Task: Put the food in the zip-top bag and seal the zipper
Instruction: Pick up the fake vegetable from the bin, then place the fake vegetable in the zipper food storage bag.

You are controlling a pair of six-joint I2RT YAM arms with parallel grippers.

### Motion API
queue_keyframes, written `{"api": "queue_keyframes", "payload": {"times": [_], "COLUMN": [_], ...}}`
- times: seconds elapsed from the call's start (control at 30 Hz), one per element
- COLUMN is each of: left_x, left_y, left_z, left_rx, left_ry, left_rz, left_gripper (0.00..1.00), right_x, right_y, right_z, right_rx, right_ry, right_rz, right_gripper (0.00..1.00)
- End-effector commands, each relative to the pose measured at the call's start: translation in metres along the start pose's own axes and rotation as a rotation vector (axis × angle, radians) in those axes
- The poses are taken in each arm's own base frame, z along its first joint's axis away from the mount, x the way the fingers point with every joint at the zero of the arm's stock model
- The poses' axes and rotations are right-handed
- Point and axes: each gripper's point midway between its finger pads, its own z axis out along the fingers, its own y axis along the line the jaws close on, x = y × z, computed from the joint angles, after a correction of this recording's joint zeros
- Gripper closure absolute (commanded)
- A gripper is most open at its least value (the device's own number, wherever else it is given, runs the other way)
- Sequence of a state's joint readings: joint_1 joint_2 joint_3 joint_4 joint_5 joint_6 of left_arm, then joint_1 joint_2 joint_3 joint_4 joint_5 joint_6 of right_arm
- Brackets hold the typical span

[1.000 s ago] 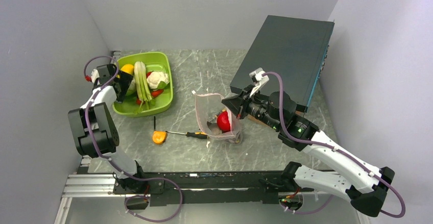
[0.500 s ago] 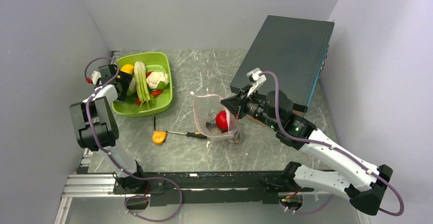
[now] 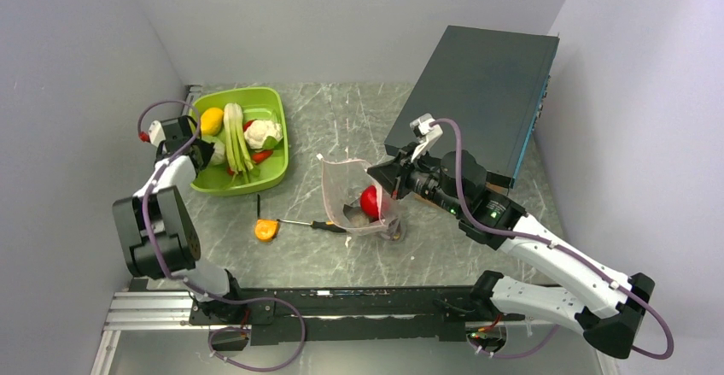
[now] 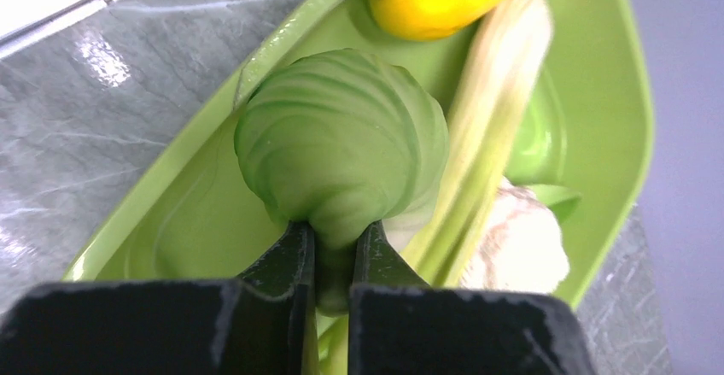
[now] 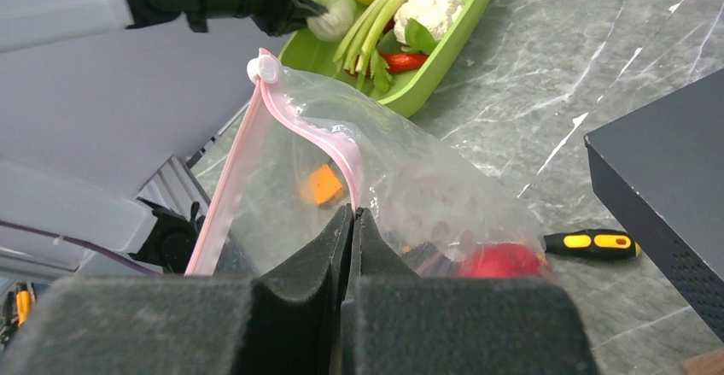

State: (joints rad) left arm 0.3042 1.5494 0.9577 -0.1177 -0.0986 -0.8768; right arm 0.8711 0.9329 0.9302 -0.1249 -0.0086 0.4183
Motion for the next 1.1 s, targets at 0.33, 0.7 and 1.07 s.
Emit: {"api": "queue_keyframes", "payload": {"times": [0.33,0.7,1.07], "left_x": [-0.033,0.078,0.151], "left_y": [-0.066,-0.135,-0.14], "left_z": [-0.189,-0.388,-0.469], "left_rx": [0.457,1.277,1.596], "left_ry": [-0.16,0.078,0.285], "left_rz": [0.188,0.431,0.549], "left_gripper": [1.0,1.0,1.0], "right_x": [-0.029,-0.036,-0.047], "right_y": [-0.001,-0.004,0.0], "right_z": [-0.001,-0.003,-0.008], "right_rx": [0.046,0.075,0.072], "right_ry": [-0.084,-0.102,-0.132], "right_rz": [0.002,0.018,0.04], "right_gripper": [1.0,1.0,1.0]}}
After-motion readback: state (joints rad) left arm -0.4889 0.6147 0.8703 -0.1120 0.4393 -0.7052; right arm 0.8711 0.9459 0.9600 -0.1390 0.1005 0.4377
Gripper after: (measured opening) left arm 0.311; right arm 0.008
